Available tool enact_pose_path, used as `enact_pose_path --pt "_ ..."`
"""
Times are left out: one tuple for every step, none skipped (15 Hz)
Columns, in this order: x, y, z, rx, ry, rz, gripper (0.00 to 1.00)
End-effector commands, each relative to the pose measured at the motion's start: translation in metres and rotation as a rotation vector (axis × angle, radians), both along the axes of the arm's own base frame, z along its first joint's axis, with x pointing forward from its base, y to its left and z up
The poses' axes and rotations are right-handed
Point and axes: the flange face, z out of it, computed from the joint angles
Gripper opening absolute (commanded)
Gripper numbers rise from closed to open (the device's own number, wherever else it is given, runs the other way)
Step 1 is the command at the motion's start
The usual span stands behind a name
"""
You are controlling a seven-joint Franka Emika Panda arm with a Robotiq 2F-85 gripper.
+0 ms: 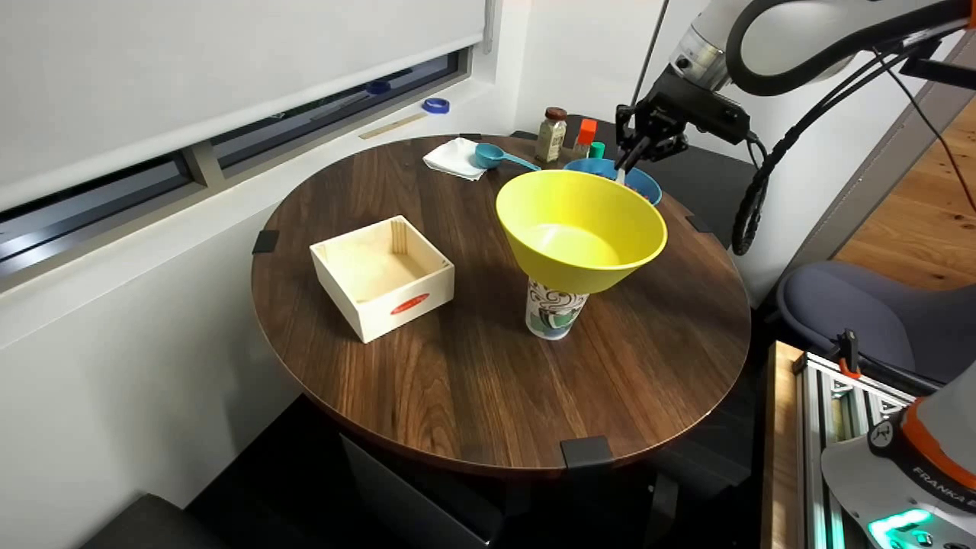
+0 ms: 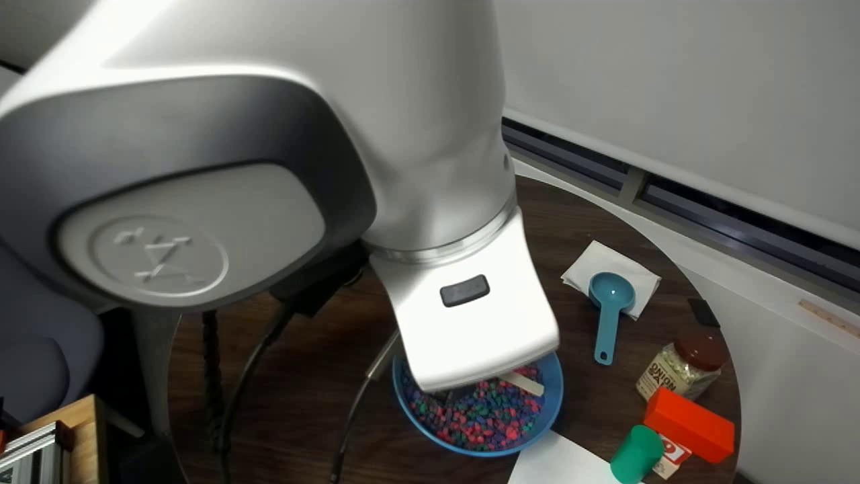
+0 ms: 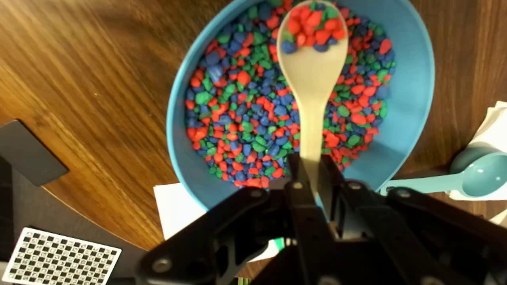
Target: Pick up the yellow bowl and put it on top of the styrofoam cup, Pick up the white spoon and used it to move the content from the blue bowl into the yellow before putting it back down on the table
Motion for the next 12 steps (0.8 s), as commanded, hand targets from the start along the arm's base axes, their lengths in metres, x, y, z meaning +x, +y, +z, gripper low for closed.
enact_pose_path --pt "-0.007 -0.003 0.015 0.077 0.048 -0.024 0.03" --pt "-0.008 -0.003 0.02 0.094 0.053 -0.031 0.03" --pt "-0.008 -0.003 0.025 0.116 0.06 -0.032 0.03" --pt "-0.005 -0.004 0.016 0.066 0.05 -0.029 0.03" --pt "-0.005 -0.005 0.02 0.067 0.047 -0.03 0.13" --pt "-0.004 -0.005 0.021 0.066 0.046 -0.03 0.13" --pt "-0.004 -0.005 0.02 0.067 0.048 -0.03 0.13" --pt "-0.004 -0.005 0.019 0.067 0.05 -0.03 0.13" --pt "-0.004 -0.005 0.018 0.067 0.051 -0.03 0.13" --pt "-0.004 -0.005 0.018 0.067 0.051 -0.03 0.13" --pt "-0.004 -0.005 0.018 0.067 0.051 -0.03 0.03" --pt "-0.002 -0.004 0.025 0.063 0.042 -0.026 0.03"
